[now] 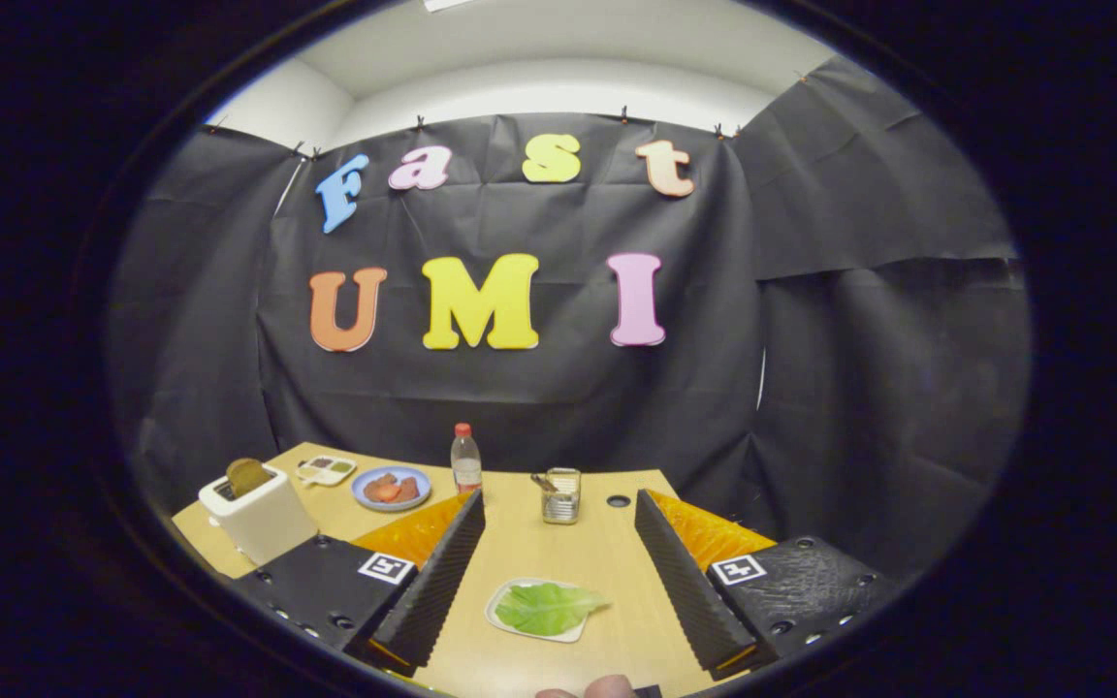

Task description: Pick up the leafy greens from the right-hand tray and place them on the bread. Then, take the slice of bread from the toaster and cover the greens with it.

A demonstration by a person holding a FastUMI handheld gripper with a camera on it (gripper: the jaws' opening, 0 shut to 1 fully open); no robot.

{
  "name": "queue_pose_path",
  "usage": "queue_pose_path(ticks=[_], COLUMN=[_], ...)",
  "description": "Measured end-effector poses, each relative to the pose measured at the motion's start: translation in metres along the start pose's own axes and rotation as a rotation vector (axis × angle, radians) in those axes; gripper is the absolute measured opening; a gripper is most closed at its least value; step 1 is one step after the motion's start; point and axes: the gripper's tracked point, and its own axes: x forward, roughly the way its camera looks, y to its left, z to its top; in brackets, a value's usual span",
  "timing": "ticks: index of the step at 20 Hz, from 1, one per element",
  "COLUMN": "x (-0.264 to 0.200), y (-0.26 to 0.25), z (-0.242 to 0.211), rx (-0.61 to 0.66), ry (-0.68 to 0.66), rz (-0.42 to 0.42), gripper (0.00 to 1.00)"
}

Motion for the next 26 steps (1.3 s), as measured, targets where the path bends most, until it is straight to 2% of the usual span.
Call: queue_pose_path(ticks=[3,8,15,19,22,26], x=[0.017,0.072,0.146,0.167,0.175,0.178], y=[-0.021,-0.045,-0.047,-0.046,-0.044,-0.036], z=[-0.047,-0.126,-0.226,-0.246,-0.261,-0.268], rx=[0.027,0.063,0.073,0.033,0.064,0.073], ry=[0.068,0.171,0.329,0.354,0.401,0.440], rz=[0.018,0.032,0.043,0.015,0.013,0.034], gripper=[0.95,0.96,0.96,0.96,0.95,0.82])
